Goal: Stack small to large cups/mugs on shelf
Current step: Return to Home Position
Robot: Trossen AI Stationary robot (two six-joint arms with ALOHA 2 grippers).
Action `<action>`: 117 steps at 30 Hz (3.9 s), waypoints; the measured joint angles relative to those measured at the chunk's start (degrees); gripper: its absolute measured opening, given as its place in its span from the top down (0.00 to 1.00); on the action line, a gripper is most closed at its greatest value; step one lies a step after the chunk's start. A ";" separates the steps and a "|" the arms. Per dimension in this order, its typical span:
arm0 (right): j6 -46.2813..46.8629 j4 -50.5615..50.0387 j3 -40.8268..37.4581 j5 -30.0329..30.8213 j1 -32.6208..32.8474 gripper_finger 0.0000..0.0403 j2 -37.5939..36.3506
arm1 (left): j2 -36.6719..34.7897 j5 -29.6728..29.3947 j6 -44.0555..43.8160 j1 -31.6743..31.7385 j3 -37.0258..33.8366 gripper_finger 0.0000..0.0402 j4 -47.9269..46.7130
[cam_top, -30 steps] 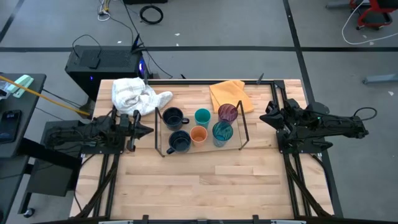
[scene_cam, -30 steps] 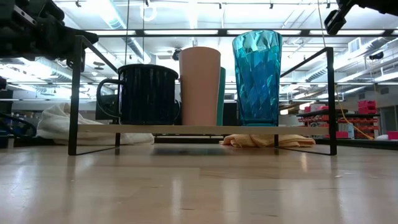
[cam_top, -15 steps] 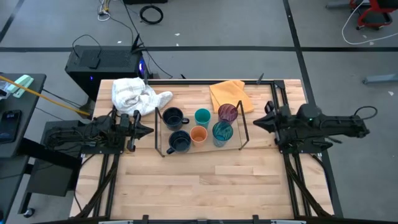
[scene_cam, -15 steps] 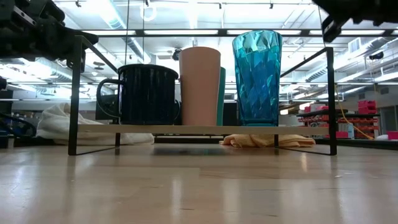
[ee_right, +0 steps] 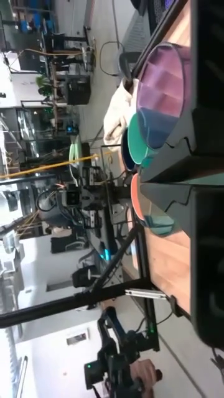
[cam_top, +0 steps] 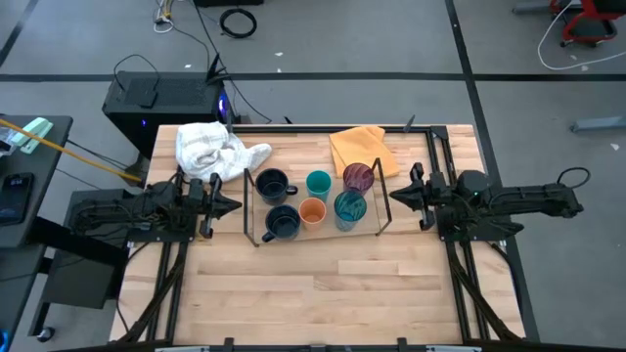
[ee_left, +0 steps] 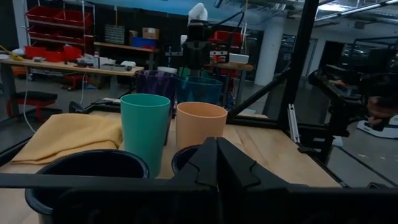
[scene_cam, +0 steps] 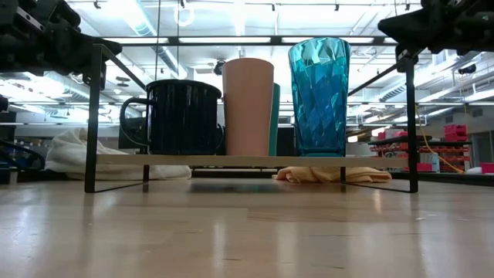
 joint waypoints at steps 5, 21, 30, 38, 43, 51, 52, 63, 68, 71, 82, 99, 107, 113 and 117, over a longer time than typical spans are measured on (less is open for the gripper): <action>-1.16 -5.71 -0.02 0.38 0.00 0.98 -5.61 | 0.00 1.14 -0.03 0.00 0.00 0.99 -0.04; -1.62 -14.69 -2.77 3.34 0.00 0.99 -15.62 | 0.00 1.05 0.74 0.00 0.02 0.99 -0.50; -1.02 -6.56 -9.05 3.34 0.00 0.97 -15.64 | 0.02 0.99 0.49 0.00 0.02 0.99 -0.96; -0.26 -6.82 -10.05 3.32 0.01 0.99 -15.64 | 0.02 0.60 0.88 0.00 0.02 0.99 -1.97; 0.22 -6.74 -10.05 3.32 0.01 0.97 -15.64 | 0.02 -0.36 1.60 0.00 0.02 0.98 -2.16; 0.50 -6.74 -10.05 3.56 0.01 0.95 -15.64 | 0.02 -2.43 1.81 0.00 0.02 0.96 -2.03; 1.32 -6.74 -10.05 3.56 0.02 0.95 -15.64 | 0.03 -2.93 2.13 0.00 0.02 0.94 -1.88; 3.13 -6.74 -10.05 3.54 0.02 0.94 -15.64 | 0.04 -3.56 1.48 0.00 0.02 0.83 -1.61; 3.11 -6.74 -10.03 3.54 0.02 0.94 -15.64 | 0.04 -3.56 1.35 0.00 0.02 0.82 -1.61; 3.13 -6.74 -10.03 3.54 0.02 0.94 -15.64 | 0.04 -3.56 1.33 0.00 0.02 0.83 -1.63; 3.13 -6.74 -10.03 3.54 0.02 0.94 -15.64 | 0.04 -3.54 1.32 0.00 0.02 0.84 -1.63; 3.13 -6.75 -10.01 3.54 0.03 0.94 -15.64 | 0.04 -3.54 1.30 0.00 0.02 0.85 -1.65; 3.14 -6.75 -10.01 3.54 0.03 0.94 -15.63 | 0.04 -3.54 1.30 0.00 0.02 0.85 -1.65; 3.14 -6.75 -10.01 3.54 0.03 0.94 -15.64 | 0.04 -3.54 1.30 0.00 0.02 0.83 -1.65; 3.15 -6.76 -9.99 3.54 0.02 0.94 -15.64 | 0.04 -3.54 1.30 0.00 0.02 0.84 -1.65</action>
